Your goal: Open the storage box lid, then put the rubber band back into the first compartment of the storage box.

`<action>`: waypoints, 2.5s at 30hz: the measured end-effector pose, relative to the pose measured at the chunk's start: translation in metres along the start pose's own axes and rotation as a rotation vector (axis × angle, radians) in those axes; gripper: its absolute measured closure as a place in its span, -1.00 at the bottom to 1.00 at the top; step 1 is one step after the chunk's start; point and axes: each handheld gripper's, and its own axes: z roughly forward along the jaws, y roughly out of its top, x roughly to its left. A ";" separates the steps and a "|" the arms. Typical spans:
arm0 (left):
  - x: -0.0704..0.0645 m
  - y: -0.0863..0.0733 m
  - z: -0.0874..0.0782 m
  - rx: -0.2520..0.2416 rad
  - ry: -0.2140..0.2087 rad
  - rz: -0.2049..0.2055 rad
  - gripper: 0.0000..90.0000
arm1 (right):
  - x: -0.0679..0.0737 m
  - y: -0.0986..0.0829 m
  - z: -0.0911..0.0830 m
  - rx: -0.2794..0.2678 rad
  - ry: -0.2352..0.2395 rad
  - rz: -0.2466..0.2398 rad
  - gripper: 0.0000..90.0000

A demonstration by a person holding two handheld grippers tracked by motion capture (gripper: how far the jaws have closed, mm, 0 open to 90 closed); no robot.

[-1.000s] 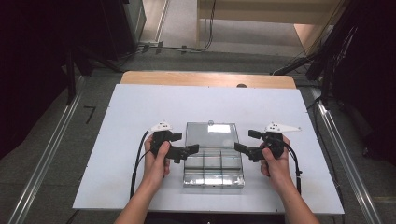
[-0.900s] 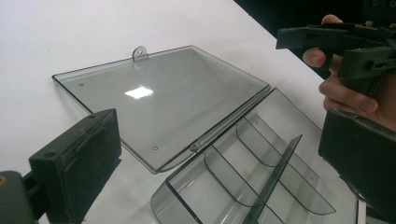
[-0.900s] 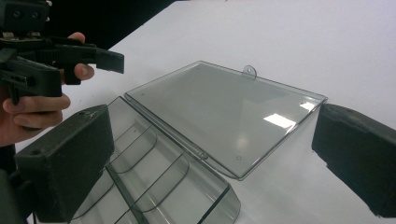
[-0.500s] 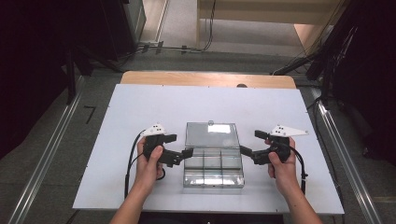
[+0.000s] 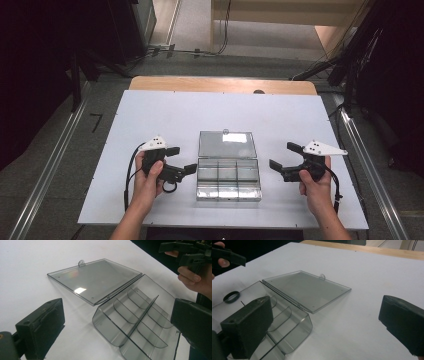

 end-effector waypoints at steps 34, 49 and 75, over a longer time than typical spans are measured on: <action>0.014 -0.020 -0.037 0.126 0.049 0.040 -0.91 | -0.010 -0.035 -0.056 -0.003 -0.038 -0.040 -1.00; 0.020 -0.022 -0.043 0.186 0.097 0.075 -0.24 | -0.023 -0.043 -0.057 -0.004 -0.039 -0.022 -1.00; 0.021 -0.034 -0.027 0.367 0.174 0.183 0.50 | -0.026 -0.045 -0.056 0.015 -0.043 -0.016 -1.00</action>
